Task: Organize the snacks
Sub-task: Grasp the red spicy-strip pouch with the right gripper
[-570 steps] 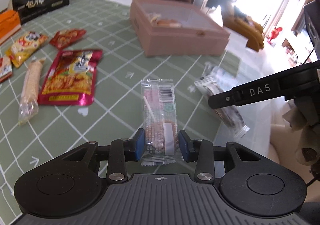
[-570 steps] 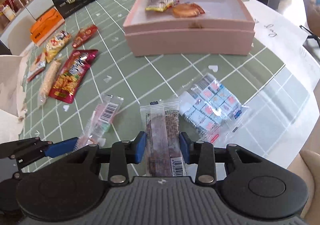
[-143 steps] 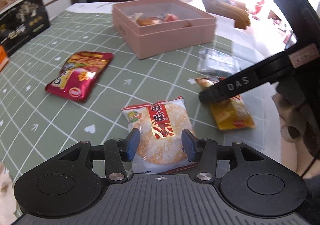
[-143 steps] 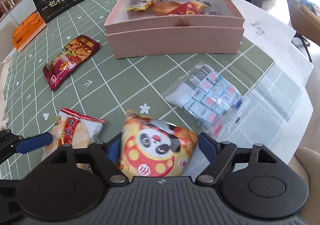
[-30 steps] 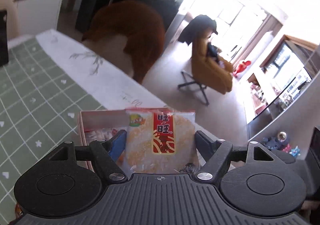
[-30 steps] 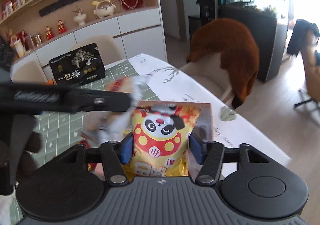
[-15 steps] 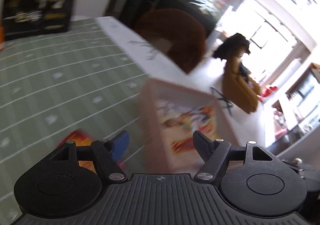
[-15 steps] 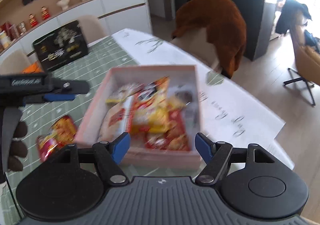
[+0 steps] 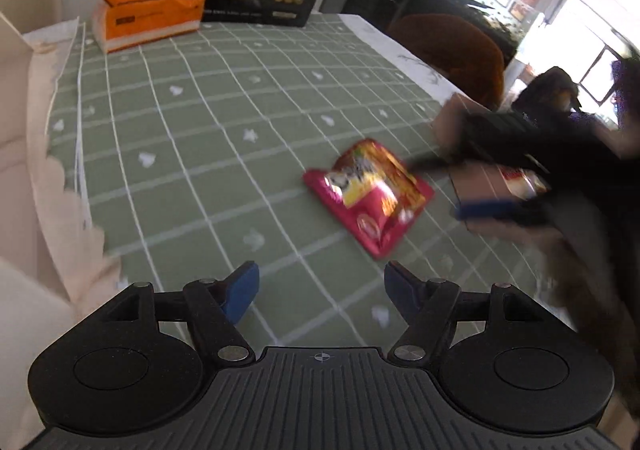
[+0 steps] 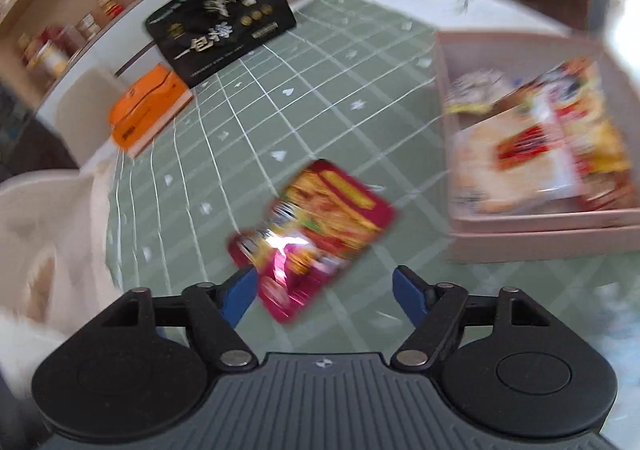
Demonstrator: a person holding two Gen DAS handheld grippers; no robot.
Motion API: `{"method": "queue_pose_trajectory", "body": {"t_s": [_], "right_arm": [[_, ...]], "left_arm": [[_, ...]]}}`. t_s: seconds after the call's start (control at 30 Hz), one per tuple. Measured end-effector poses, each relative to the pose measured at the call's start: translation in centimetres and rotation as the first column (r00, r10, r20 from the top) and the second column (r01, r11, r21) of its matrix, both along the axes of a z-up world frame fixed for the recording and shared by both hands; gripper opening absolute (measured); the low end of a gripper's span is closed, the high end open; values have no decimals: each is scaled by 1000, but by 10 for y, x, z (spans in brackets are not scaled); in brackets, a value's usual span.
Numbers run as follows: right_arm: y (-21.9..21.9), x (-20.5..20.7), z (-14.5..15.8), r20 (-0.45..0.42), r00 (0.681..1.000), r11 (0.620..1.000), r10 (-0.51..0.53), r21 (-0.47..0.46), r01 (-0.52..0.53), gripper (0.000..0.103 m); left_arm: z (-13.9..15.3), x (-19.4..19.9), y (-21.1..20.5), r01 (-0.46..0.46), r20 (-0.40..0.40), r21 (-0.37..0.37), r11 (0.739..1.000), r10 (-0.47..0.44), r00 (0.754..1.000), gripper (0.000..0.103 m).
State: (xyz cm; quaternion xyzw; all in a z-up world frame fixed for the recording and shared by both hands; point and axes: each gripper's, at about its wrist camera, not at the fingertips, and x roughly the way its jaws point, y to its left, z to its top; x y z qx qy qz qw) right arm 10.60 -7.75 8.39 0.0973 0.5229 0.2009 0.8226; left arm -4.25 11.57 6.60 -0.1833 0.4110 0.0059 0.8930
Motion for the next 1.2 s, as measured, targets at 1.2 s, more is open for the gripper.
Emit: {"method": "queue_pose_trajectory", "body": {"t_s": [1.2], "right_arm": [[12,-57,-28,12,982,925,189,-338,-174,64]], "left_arm": [[-18,-43,-3,11,-20,-83,996,-13,1000,66]]}}
